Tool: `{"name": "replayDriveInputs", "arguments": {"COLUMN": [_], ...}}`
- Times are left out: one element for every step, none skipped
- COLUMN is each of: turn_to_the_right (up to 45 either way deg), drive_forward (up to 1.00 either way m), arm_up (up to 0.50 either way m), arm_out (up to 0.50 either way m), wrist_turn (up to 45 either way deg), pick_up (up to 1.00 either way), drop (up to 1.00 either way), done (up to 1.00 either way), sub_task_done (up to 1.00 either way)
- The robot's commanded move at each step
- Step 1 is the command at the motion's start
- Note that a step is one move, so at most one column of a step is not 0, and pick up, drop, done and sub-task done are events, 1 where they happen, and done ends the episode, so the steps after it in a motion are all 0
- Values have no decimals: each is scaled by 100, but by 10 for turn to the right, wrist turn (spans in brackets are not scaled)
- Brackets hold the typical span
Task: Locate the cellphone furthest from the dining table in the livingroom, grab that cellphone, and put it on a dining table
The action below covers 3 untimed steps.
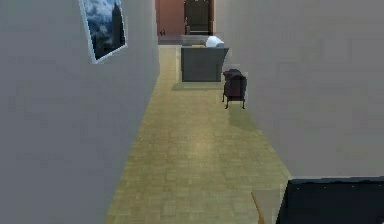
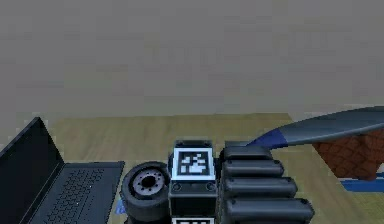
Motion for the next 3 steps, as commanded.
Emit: {"name": "replayDriveInputs", "arguments": {"turn_to_the_right": [0,0,0], "drive_forward": [0,0,0], "arm_up": [0,0,0], "arm_out": [38,0,0], "wrist_turn": [0,450,450], "pick_up": [0,0,0], "drop": [0,0,0], "done": [0,0,0], "sub_task_done": [0,0,0]}}
